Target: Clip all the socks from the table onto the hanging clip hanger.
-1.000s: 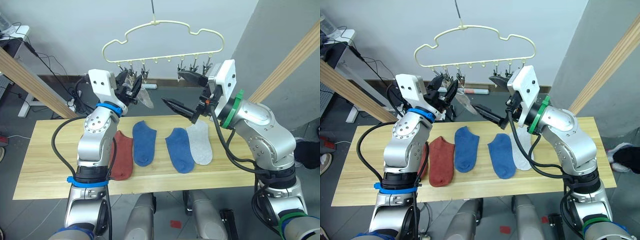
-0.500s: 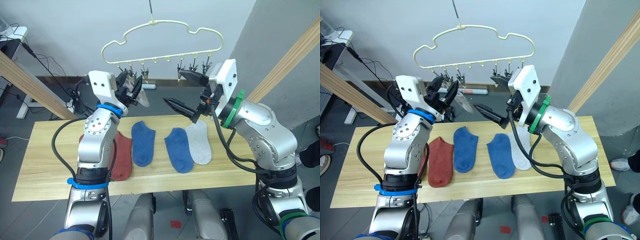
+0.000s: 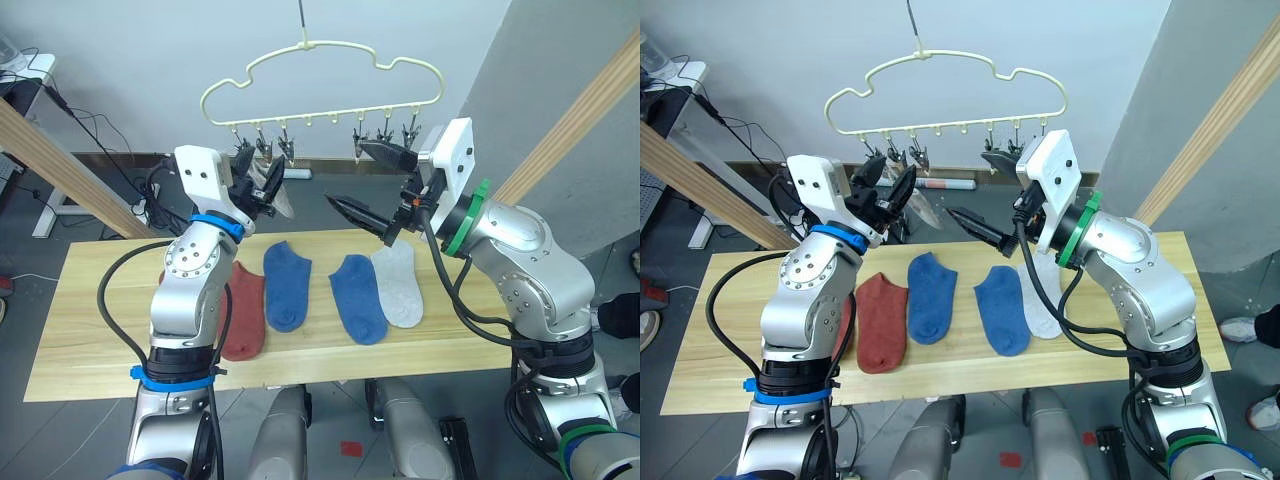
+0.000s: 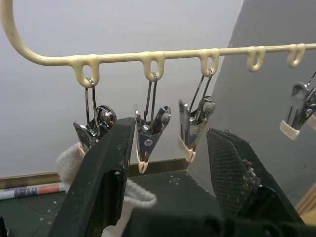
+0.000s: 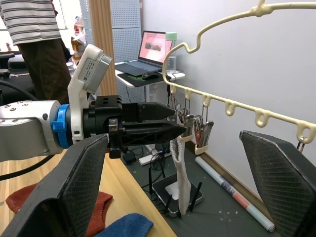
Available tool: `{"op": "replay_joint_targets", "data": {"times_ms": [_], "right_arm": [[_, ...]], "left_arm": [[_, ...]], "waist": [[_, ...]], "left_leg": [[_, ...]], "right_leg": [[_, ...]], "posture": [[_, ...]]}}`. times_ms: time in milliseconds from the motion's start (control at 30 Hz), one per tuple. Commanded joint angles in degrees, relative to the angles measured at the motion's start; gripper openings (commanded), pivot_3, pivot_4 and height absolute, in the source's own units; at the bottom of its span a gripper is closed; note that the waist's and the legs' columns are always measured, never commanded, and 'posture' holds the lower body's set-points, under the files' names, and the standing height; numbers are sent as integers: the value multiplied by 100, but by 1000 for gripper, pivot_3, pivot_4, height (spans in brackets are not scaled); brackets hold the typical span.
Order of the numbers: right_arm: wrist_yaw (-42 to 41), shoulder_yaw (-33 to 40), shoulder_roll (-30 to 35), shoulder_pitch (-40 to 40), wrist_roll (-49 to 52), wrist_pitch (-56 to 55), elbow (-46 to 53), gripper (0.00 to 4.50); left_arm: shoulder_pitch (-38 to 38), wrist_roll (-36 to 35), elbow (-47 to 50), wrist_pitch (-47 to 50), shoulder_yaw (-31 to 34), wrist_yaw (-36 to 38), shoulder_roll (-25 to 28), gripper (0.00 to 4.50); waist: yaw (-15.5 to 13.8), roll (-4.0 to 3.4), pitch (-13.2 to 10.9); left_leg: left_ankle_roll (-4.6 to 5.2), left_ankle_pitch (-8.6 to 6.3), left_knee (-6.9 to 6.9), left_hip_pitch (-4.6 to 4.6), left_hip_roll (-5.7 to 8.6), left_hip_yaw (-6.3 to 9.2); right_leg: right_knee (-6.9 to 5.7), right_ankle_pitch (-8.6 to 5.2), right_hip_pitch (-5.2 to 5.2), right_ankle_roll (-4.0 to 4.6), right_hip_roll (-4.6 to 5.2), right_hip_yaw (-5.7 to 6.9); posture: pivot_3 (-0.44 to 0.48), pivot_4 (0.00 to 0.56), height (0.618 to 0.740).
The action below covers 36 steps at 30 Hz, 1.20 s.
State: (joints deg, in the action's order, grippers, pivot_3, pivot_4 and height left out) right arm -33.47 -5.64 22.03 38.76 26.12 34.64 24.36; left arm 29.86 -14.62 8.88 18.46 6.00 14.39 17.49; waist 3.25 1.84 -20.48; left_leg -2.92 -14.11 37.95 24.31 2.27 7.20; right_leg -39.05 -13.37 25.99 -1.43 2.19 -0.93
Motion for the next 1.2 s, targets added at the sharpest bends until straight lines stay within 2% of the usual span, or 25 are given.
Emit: {"op": "replay_joint_targets", "data": {"times_ms": [33, 1100, 1200], "right_arm": [[20, 114, 13, -14, 83, -20, 271, 4500], [-2, 102, 9, 77, 121, 32, 339, 4500], [11, 108, 17, 59, 121, 48, 357, 4500]], "left_arm": [[-23, 9, 197, -94, 71, -3, -5, 2521], [151, 27, -370, -417, 99, -33, -91, 2521], [149, 41, -389, -442, 104, -42, -98, 1642]], "waist": [[0, 0, 0], [1, 0, 0], [1, 0, 0]], "left_leg": [[3, 1, 0, 0, 0, -1], [7, 4, 0, 1, -1, 0], [7, 4, 0, 2, 0, 0]], "right_leg": [[1, 3, 0, 0, 0, -1], [2, 9, 0, 2, -1, 1], [3, 9, 0, 2, 0, 0]], "posture": [[-72, 353, 740], [-80, 350, 740], [-81, 351, 740]]}}
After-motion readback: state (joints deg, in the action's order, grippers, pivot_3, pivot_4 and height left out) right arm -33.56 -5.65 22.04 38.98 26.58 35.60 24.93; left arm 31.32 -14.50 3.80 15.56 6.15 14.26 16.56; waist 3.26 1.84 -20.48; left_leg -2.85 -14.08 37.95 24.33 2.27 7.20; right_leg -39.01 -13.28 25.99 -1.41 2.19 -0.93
